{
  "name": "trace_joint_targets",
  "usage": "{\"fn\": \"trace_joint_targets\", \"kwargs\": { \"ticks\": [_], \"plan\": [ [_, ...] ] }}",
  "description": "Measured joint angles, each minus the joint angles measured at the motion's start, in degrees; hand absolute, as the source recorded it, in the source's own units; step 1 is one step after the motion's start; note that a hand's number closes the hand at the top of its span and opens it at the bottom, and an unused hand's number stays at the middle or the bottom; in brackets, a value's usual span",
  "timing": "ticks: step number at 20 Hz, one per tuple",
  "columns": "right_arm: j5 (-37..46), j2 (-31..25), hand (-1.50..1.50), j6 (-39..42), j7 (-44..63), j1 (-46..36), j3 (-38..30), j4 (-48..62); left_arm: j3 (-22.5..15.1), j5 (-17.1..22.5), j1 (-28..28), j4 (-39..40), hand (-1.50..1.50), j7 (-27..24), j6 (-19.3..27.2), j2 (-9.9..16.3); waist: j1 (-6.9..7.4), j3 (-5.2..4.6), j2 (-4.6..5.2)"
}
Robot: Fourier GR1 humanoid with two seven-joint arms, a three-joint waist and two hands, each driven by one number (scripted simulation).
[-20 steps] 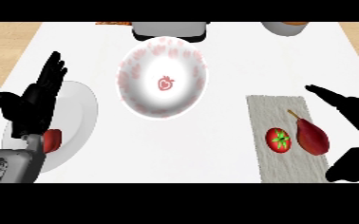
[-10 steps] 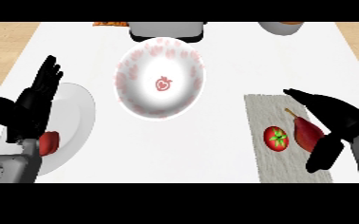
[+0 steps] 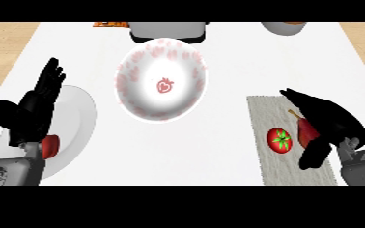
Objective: Pick the tomato from the placemat and place it in the bowl
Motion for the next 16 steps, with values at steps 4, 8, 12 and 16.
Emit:
{"fn": "trace_joint_targets", "kwargs": {
  "ticks": [4,8,12,16],
  "plan": [
    [3.42,2.68,-1.5,-0.24,-2.2,2.69,0.23,1.93,0.16,-1.71,-0.07,-1.05,0.0,1.13,0.24,-1.05,-0.06,0.01,-0.01],
    [7.12,5.79,-1.5,-0.99,-2.53,5.32,0.81,1.97,2.18,-1.2,-0.3,-0.16,0.0,0.84,-2.13,-0.71,-0.12,0.0,-0.01],
    [10.24,8.48,-1.5,-0.78,-4.06,5.66,-0.52,3.56,2.84,-2.43,0.0,-1.05,0.0,1.19,-2.7,-1.91,-0.08,0.01,0.0],
    [13.4,10.11,-1.5,-0.65,-6.08,6.03,-2.17,5.11,3.47,-3.53,0.08,-3.03,0.0,3.13,-3.26,-2.63,-0.08,0.02,0.0]
  ]
}}
